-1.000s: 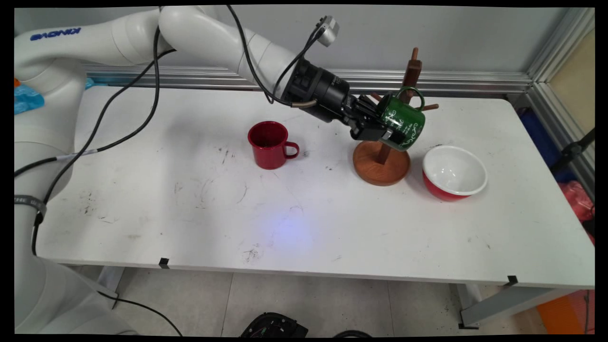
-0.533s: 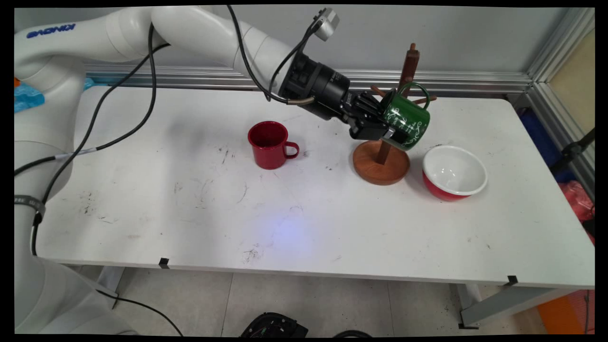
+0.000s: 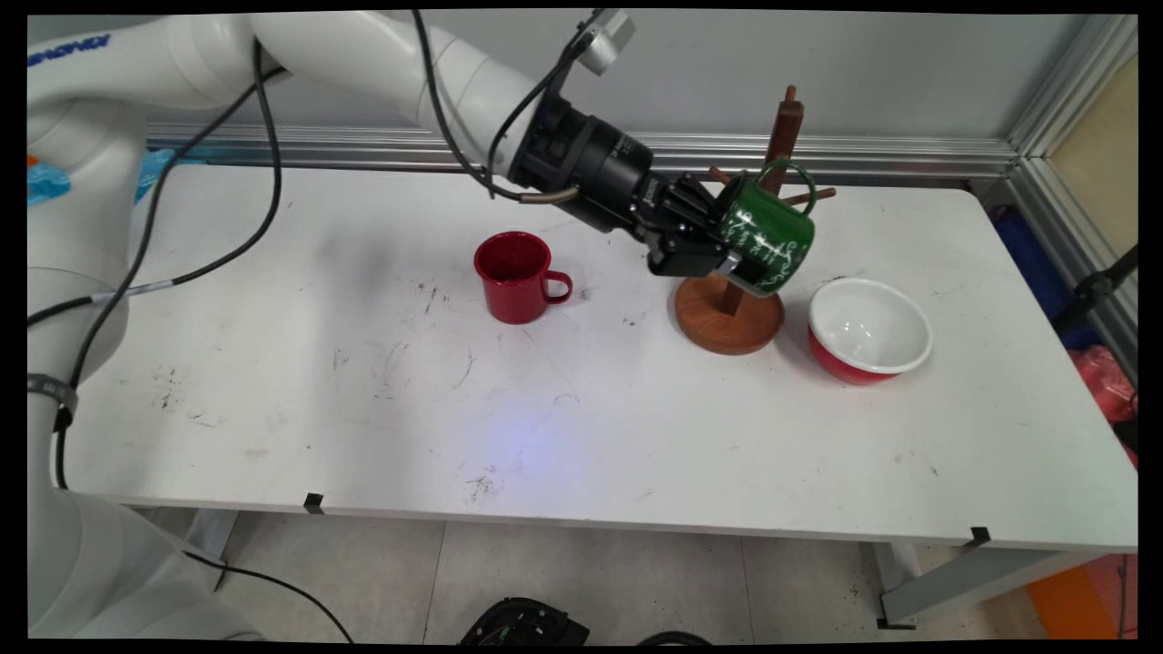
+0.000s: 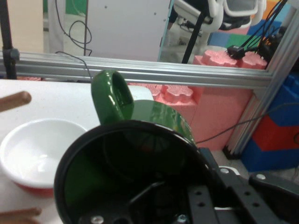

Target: Place the picked object on the table

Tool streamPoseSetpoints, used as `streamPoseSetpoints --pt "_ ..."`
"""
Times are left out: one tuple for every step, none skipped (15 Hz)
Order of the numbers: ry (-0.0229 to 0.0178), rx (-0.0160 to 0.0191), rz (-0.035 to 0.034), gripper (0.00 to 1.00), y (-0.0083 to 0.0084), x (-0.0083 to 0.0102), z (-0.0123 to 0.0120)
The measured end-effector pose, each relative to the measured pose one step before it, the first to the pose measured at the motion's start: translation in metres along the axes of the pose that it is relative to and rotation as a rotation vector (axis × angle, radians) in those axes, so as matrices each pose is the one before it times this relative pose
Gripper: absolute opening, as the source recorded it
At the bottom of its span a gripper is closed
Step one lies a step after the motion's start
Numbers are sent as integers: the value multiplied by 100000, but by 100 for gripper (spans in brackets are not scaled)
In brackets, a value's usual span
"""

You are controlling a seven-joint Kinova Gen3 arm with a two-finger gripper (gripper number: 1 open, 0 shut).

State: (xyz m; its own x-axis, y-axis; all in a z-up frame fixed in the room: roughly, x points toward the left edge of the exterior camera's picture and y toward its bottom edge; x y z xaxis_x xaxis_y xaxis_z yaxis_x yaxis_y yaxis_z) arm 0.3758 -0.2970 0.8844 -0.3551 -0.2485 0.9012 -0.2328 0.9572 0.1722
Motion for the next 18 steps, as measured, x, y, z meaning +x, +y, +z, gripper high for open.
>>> streamPoseSetpoints --pt "-737 570 425 0 223 6 -291" --pt "-1095 926 650 0 335 3 -489" --pt "-1229 939 659 0 347 -21 -554" --pt "-853 564 456 0 230 -20 -383" --pt "-1314 855 655 0 365 -67 -615" --pt "-940 530 448 0 245 -64 -424" --pt "-1699 851 886 0 413 -129 -720" --pt "-1919 843 1213 0 432 -161 -738" --pt "-1755 655 1173 0 342 -144 -594" --pt "-1823 632 1237 0 358 -155 -602" --pt "-2270 671 1577 0 438 -208 -715" --pt "-2287 525 1700 0 408 -191 -657" --pt "-2354 448 1793 0 425 -208 -642" --pt "-2398 422 1733 0 421 -231 -601" --pt "-1632 354 1157 0 291 -179 -416" --pt "-1393 241 975 0 230 -162 -297" --pt "-2278 459 1558 0 368 -268 -474" --pt "-1998 444 1180 0 336 -258 -372"
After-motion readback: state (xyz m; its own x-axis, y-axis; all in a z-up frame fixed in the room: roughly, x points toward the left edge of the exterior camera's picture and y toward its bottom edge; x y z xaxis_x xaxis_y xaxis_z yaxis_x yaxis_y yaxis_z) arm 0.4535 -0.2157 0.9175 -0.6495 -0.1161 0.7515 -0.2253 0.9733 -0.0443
